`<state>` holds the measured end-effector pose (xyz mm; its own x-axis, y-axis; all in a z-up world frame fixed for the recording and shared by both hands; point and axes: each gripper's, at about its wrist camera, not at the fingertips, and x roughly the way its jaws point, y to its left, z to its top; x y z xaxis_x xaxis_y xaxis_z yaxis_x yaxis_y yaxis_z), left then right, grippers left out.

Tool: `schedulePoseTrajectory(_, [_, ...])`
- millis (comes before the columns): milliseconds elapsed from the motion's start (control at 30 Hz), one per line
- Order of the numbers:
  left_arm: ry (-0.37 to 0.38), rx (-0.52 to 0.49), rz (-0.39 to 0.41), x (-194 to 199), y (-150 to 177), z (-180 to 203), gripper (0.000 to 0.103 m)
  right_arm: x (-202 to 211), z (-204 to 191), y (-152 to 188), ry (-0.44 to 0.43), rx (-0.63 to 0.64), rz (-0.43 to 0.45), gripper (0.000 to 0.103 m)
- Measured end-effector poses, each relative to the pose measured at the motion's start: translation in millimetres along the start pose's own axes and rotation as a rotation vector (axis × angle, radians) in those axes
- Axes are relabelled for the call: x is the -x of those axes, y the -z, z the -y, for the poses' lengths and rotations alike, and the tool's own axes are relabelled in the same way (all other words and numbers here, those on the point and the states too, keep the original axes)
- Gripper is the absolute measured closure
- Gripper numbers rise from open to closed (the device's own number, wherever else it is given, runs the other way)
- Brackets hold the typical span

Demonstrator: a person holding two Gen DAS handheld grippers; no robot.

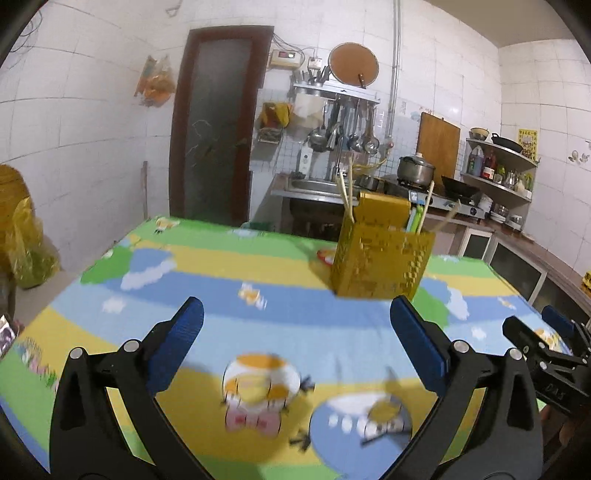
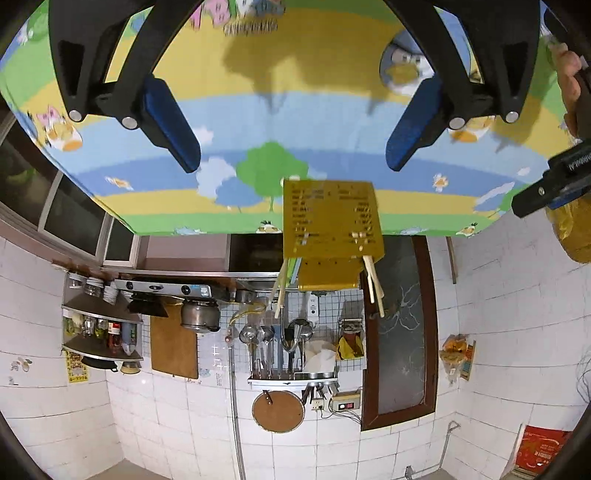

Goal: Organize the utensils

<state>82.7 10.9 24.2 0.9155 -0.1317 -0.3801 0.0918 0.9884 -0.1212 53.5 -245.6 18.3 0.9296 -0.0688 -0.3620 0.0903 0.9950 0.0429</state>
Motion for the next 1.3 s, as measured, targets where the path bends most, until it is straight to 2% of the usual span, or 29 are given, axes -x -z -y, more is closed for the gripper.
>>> schedulePoseTrajectory(167, [-0.019,-0.017,-0.006,3.8,28.3,1.0,0.005,10.9,-1.3,19.3,-0.011,-0.014,0.012,0.005])
schedulePoseTrajectory(367, [-0.034,-0.03,0.041,10.3,45.2,0.9,0.005,14.9,-4.3,35.6,-0.006,0.0,0.044,0.005])
schedulePoseTrajectory(467, [-0.024,-0.039,0.035,10.1,46.8,2.0,0.005,16.1,-4.4,39.3,-0.005,-0.002,0.05,0.005])
schedulePoseTrajectory(667, [-0.024,-0.067,0.074,17.0,47.6,7.1,0.005,18.9,-3.3,39.5,-0.005,-0.007,0.067,0.005])
schedulePoseTrajectory(1300, [-0.023,-0.075,0.088,19.1,49.5,9.0,0.005,24.0,-1.9,40.8,0.006,-0.003,0.086,0.005])
